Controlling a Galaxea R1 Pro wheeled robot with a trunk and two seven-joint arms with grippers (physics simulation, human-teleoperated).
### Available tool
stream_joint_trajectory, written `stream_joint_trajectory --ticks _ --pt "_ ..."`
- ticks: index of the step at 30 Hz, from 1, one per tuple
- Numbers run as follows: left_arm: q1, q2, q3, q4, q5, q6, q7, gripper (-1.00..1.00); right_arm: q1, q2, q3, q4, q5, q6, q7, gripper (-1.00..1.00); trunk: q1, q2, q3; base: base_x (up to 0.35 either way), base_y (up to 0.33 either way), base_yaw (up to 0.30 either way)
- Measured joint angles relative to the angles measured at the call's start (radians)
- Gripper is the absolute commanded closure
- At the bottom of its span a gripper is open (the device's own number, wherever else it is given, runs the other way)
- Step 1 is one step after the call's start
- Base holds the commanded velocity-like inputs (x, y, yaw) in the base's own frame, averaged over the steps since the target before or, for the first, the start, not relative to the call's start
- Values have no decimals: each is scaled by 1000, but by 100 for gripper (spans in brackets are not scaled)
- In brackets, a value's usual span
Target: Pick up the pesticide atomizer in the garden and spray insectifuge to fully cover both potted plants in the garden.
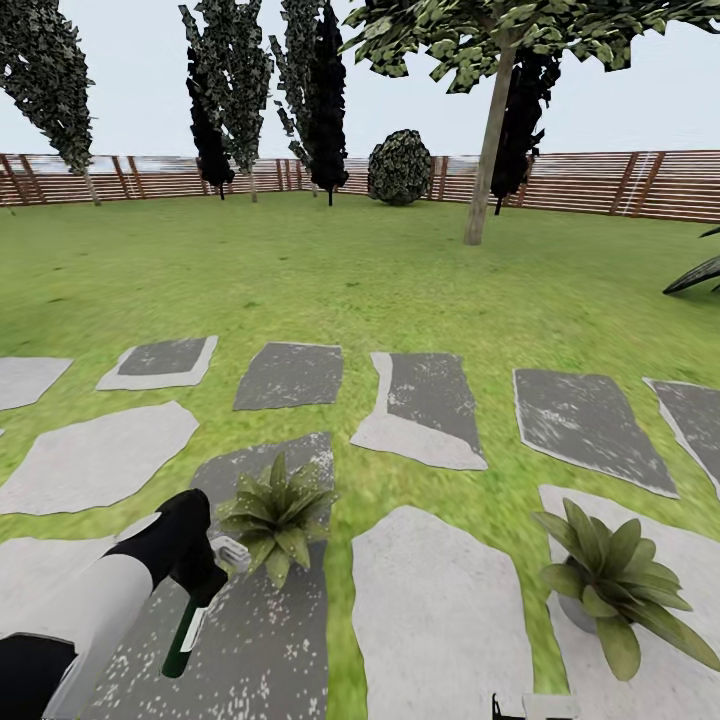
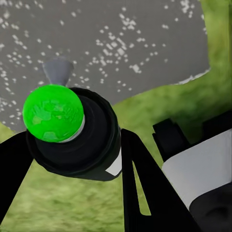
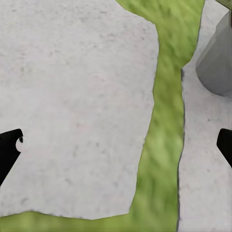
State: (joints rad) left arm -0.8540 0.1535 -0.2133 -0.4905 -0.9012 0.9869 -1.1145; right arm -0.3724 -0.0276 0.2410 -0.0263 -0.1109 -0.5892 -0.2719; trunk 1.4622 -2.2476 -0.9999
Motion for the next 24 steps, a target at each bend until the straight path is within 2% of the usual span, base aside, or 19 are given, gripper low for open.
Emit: stream_joint_trajectory --ticks 5,7,10,16,21,24 --pt "-8 -39 0 -1 2 3 0 100 0 0 0 0 0 0 0 -100 0 0 0 0 0 0" --pt "-9 -42 -1 -1 -2 3 0 100 0 0 0 0 0 0 0 -100 0 0 0 0 0 0" --pt "-9 -36 -1 -1 -4 2 0 100 0 0 0 0 0 0 0 -100 0 0 0 0 0 0" --pt "-8 3 3 -1 -5 3 -1 100 0 0 0 0 0 0 0 -100 0 0 0 0 0 0" --pt "-7 -1 4 -1 -1 5 0 100 0 0 0 0 0 0 0 -100 0 0 0 0 0 15" --pt "-4 -7 3 -2 -1 5 1 100 0 0 0 0 0 0 0 -100 0 0 0 0 0 191"
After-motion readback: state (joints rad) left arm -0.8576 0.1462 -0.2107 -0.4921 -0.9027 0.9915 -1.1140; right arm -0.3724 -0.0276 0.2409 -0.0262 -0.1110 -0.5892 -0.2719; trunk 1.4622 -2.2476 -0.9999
